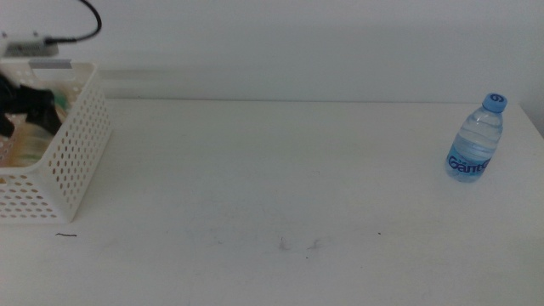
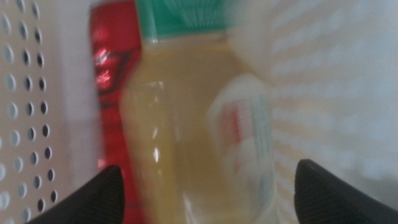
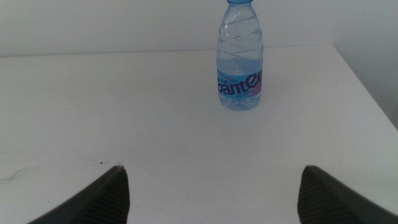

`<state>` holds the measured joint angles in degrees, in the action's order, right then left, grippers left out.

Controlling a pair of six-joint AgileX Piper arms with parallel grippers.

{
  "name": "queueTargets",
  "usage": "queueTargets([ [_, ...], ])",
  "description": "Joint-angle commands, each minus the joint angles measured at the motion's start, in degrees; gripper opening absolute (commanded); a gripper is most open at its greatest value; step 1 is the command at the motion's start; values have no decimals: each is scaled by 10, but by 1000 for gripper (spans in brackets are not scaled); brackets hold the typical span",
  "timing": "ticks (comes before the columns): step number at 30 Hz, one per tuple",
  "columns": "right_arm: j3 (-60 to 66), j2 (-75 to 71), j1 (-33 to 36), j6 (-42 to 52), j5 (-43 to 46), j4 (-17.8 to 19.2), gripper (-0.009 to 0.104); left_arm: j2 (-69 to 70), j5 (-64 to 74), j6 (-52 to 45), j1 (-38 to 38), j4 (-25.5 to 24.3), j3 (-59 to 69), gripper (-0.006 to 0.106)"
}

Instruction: Use arms to grab the bottles and put them into the dustbin to the left of the table.

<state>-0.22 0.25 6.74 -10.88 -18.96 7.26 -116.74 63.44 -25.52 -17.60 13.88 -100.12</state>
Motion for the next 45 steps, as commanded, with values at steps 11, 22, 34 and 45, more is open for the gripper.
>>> queueTargets([
  [11, 2, -2, -5, 2, 6, 4, 82, 227, 65, -43, 36, 152, -39, 94],
  [22, 2, -2, -5, 2, 6, 4, 82, 419, 65, -62, 296, 161, -39, 94],
  [34, 2, -2, -5, 2, 6, 4, 82, 428, 65, -60, 348, 175, -40, 94],
  [45, 2, -2, -5, 13, 104, 103, 82, 428, 65, -60, 348, 175, -40, 94],
])
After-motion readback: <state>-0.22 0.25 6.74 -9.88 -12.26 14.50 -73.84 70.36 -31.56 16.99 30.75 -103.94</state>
